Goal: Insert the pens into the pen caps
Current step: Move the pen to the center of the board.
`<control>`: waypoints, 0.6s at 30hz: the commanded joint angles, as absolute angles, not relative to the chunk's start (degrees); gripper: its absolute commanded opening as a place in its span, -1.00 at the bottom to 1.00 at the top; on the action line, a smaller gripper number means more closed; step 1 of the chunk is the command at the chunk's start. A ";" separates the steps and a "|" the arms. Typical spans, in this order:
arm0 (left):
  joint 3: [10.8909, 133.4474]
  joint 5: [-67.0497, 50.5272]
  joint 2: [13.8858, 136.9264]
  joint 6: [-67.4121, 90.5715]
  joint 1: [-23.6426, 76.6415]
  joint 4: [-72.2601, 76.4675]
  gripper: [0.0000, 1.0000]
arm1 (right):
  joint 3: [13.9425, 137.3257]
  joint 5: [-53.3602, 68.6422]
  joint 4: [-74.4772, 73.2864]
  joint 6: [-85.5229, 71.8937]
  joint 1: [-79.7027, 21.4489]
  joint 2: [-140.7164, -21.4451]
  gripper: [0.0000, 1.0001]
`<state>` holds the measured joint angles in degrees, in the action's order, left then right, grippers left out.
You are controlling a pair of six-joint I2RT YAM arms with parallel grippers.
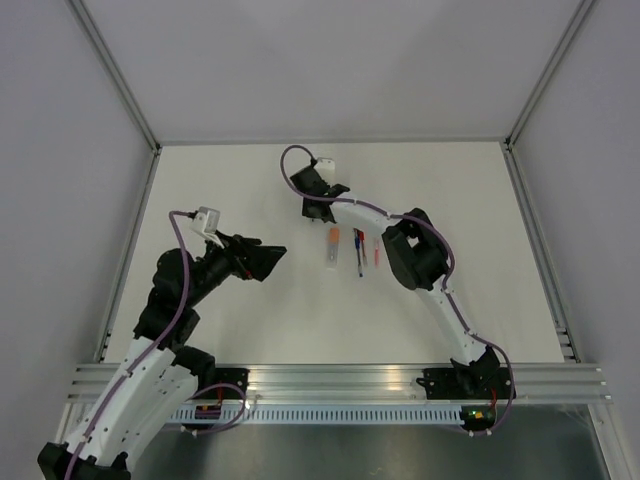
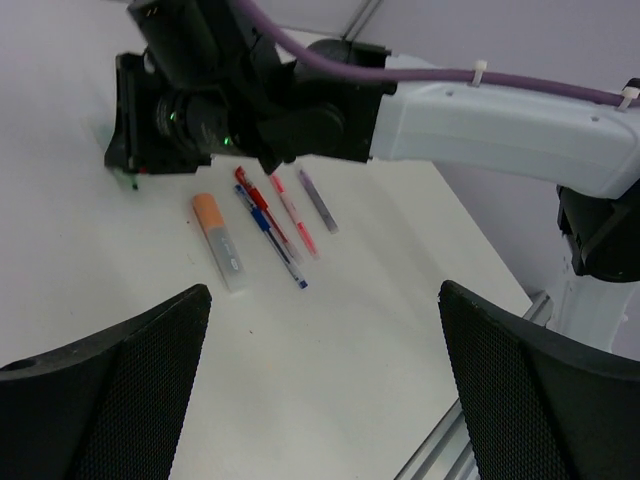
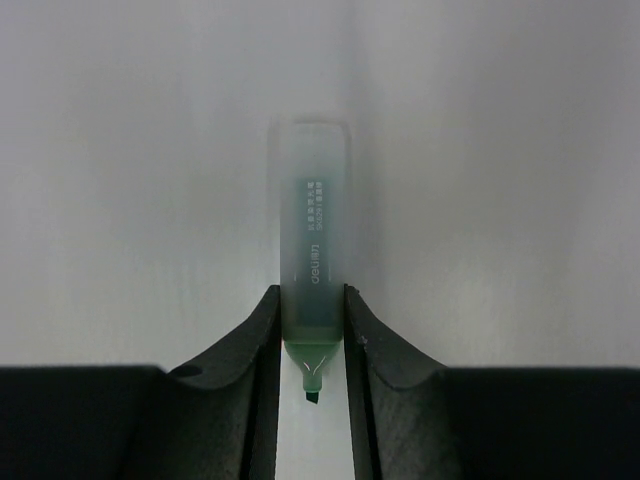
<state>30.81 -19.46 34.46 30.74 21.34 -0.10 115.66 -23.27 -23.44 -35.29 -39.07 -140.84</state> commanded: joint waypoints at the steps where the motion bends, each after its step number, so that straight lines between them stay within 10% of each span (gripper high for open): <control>1: 33.13 -17.58 28.32 29.00 21.36 -6.48 0.99 | 110.68 -26.18 -27.16 -51.04 -46.22 -135.01 -0.94; 5: 34.10 -17.14 21.99 29.79 21.36 -12.81 0.99 | 102.68 -27.51 -27.60 -67.03 -50.26 -131.58 -0.82; 9: 34.19 -15.12 14.53 30.76 21.36 -19.40 0.99 | 98.69 -28.29 -24.87 -75.06 -55.80 -127.89 -0.19; 18: 51.48 -16.52 13.53 23.30 21.45 -34.17 0.99 | 92.65 -11.86 -13.68 -46.20 -50.12 -113.48 0.45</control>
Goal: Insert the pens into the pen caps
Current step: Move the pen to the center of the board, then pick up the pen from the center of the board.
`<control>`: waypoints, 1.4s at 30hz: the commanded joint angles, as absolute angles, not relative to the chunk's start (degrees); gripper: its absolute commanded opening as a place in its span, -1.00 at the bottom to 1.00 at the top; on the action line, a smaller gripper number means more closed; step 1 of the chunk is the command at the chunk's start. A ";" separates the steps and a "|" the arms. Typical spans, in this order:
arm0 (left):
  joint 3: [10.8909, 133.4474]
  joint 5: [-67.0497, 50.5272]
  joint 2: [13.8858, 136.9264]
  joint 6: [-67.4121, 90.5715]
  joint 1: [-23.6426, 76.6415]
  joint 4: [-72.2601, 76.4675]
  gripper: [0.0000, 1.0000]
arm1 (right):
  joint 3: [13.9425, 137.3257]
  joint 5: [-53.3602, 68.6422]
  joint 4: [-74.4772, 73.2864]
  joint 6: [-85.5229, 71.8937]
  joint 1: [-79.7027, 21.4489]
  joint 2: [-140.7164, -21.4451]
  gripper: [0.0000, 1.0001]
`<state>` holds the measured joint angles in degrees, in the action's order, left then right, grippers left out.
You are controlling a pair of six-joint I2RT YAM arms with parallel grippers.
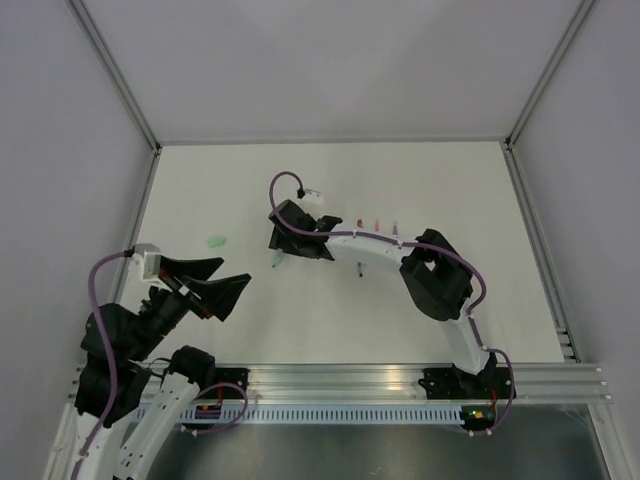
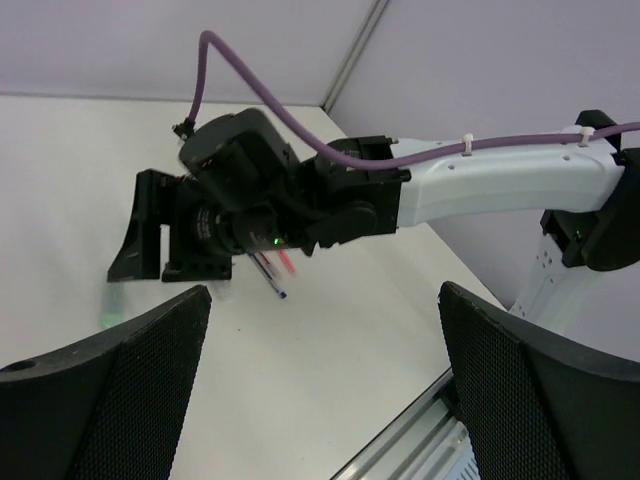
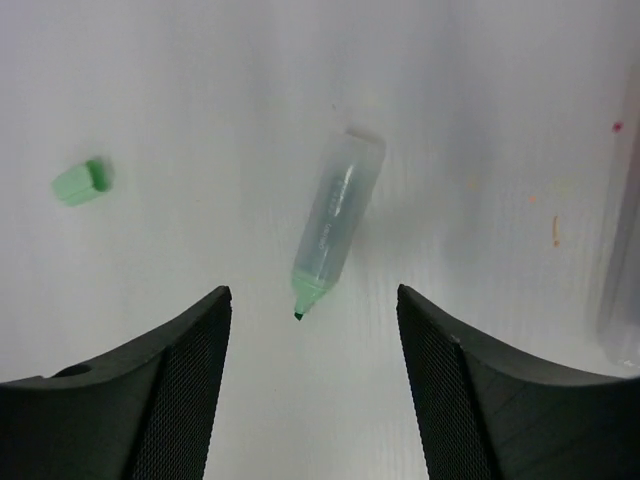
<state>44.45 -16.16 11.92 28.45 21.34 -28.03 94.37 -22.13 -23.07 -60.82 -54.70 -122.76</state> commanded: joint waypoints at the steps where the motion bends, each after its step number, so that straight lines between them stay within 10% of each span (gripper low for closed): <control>1: 55.07 -16.09 15.45 22.60 21.45 -35.49 0.99 | 91.68 -8.56 -12.58 -41.18 -49.05 -112.68 0.44; 10: 71.15 -18.53 23.81 19.08 21.45 -41.56 0.99 | 101.05 16.30 -28.10 39.01 -44.30 -116.01 0.39; 17: 75.94 -16.09 24.17 15.12 21.45 -45.52 0.99 | 109.33 28.09 -44.29 69.73 -43.86 -122.25 0.36; 42: 67.42 -5.98 13.10 16.79 25.40 -44.56 0.99 | 121.18 30.68 -43.84 79.63 -47.37 -140.17 0.20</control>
<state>68.05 -8.43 14.04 16.86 24.97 -45.36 114.56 29.82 -41.80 77.21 -47.16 -137.32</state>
